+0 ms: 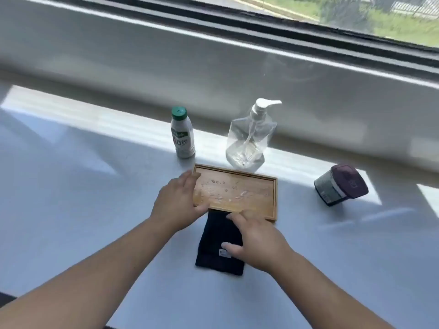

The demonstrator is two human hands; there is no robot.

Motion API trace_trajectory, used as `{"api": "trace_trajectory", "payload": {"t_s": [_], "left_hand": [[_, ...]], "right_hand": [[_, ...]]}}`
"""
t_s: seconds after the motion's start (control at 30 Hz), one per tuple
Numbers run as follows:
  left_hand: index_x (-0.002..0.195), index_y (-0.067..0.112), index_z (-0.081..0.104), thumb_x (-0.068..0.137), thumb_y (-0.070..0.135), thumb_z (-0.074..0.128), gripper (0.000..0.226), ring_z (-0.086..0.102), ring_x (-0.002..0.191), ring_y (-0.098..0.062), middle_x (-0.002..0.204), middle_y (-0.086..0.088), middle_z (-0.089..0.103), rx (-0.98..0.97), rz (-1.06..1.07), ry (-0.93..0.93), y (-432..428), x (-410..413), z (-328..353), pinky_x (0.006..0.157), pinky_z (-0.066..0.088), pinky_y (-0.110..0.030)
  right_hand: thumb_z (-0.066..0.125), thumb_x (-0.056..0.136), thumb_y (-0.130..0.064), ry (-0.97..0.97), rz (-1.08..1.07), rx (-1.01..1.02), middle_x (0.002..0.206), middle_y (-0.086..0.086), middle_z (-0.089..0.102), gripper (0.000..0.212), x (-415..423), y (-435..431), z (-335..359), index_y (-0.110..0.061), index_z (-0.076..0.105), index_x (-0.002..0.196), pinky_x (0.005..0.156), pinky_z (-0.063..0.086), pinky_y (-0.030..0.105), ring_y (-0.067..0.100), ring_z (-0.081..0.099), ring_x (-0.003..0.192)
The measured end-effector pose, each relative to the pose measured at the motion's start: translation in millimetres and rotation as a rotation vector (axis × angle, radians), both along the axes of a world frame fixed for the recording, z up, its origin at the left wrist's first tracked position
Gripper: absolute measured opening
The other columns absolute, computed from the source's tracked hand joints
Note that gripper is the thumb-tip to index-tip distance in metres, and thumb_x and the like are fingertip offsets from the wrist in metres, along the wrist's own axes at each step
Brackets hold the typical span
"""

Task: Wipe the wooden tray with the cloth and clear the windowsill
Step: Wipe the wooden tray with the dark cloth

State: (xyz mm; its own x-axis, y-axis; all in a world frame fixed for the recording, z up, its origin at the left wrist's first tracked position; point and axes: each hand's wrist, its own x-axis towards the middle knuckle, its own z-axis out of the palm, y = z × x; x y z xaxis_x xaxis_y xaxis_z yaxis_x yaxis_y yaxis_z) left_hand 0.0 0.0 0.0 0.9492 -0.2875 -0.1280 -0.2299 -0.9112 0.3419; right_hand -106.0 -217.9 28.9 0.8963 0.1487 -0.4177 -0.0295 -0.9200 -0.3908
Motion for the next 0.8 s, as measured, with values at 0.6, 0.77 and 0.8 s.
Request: {"api": "trace_trajectory", "payload": {"t_s": [0.6, 0.77, 0.8], "left_hand": [[0.156, 0.014, 0.038, 0.065, 0.097, 0.053, 0.124, 0.035, 0.142, -0.025, 0.154, -0.006, 0.051, 0.000, 0.200, -0.118, -8, 17, -90, 0.122, 0.020, -0.046], [0.154, 0.011, 0.042, 0.063, 0.092, 0.059, 0.123, 0.037, 0.142, -0.026, 0.154, -0.008, 0.052, 0.002, 0.183, -0.122, -9, 18, -95, 0.122, 0.023, -0.049], [0.154, 0.011, 0.042, 0.063, 0.088, 0.061, 0.121, 0.037, 0.143, -0.026, 0.155, -0.008, 0.052, -0.008, 0.182, -0.119, -9, 18, -96, 0.122, 0.023, -0.050]], "right_hand": [[0.061, 0.084, -0.033, -0.557, -0.713, 0.313, 0.102, -0.020, 0.058, 0.017, 69, -33, -23, -0.042, 0.059, 0.097, 0.077, 0.045, 0.024, 0.004, 0.058, 0.100], [0.067, 0.087, -0.024, -0.390, -0.299, 0.062, 0.102, 0.001, 0.063, 0.017, 142, 18, -67, -0.019, 0.069, 0.103, 0.080, 0.049, 0.039, 0.028, 0.060, 0.097], [0.067, 0.086, -0.026, -0.392, -0.192, -0.003, 0.099, 0.005, 0.063, 0.017, 149, 37, -73, -0.017, 0.069, 0.100, 0.076, 0.048, 0.041, 0.031, 0.059, 0.092]]}}
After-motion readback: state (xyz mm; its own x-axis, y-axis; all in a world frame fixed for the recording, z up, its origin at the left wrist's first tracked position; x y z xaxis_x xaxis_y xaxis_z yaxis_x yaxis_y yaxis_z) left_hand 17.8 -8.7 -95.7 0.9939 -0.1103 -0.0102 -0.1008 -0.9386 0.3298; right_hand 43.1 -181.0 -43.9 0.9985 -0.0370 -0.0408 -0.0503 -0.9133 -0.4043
